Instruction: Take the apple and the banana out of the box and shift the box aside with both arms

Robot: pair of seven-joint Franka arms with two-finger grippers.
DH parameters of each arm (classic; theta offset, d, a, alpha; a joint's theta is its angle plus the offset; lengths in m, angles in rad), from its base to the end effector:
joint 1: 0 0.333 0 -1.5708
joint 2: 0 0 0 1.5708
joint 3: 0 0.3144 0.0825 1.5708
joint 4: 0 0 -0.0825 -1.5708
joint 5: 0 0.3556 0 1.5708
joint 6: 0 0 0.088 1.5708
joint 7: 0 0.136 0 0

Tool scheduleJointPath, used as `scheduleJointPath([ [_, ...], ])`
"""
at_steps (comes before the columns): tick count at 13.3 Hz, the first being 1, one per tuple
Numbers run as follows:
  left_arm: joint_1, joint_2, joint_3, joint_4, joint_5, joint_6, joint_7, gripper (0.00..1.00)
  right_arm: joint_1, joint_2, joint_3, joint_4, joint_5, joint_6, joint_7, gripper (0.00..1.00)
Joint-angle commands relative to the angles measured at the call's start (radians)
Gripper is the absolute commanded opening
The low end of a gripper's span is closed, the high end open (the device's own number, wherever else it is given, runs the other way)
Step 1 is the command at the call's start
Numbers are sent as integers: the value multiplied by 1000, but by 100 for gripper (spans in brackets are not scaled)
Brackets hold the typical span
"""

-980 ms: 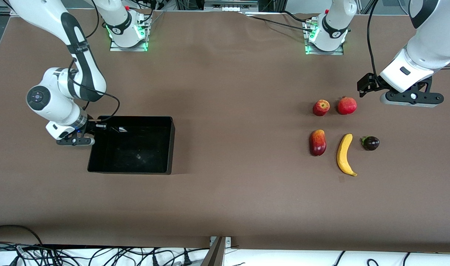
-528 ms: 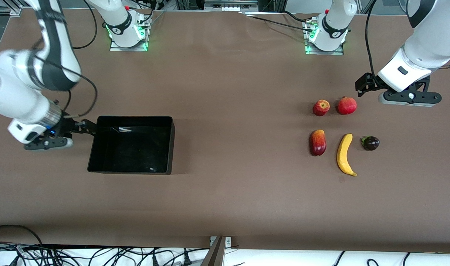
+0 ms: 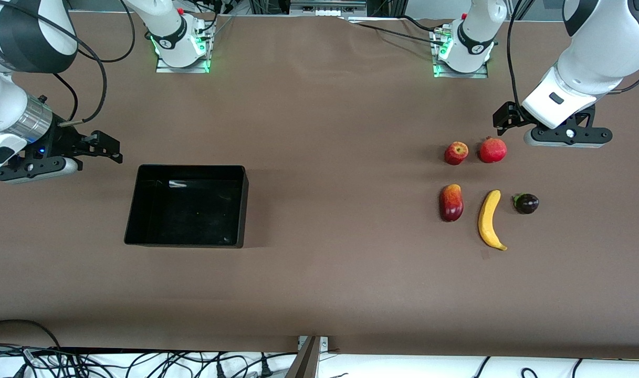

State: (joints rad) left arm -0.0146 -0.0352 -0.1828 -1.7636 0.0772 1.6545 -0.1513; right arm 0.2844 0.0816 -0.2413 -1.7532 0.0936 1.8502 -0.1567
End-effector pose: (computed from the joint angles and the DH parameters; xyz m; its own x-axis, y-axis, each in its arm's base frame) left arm 0.5051 -0.0922 0.5338 0.9968 -0.0521 -0.0614 -0.0577 -0.9940 -0.0929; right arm 0.5614 0.0377 0.4934 0.9844 0.1738 0.0279 0.1754 -0.9822 -0.0673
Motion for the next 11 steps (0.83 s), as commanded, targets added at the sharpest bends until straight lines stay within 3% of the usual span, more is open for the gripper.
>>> scheduleJointPath([
  [1,-2,-9,3,12,-11,-24,-10,100,13,-3,-1,6,-14,-19,-9,100],
  [9,1,-9,3,13,-11,-30,-8,100,18,4,10,34,-15,-28,0,100],
  [11,-1,-9,3,13,-11,-30,-10,100,-46,1,74,34,-26,-34,2,100],
])
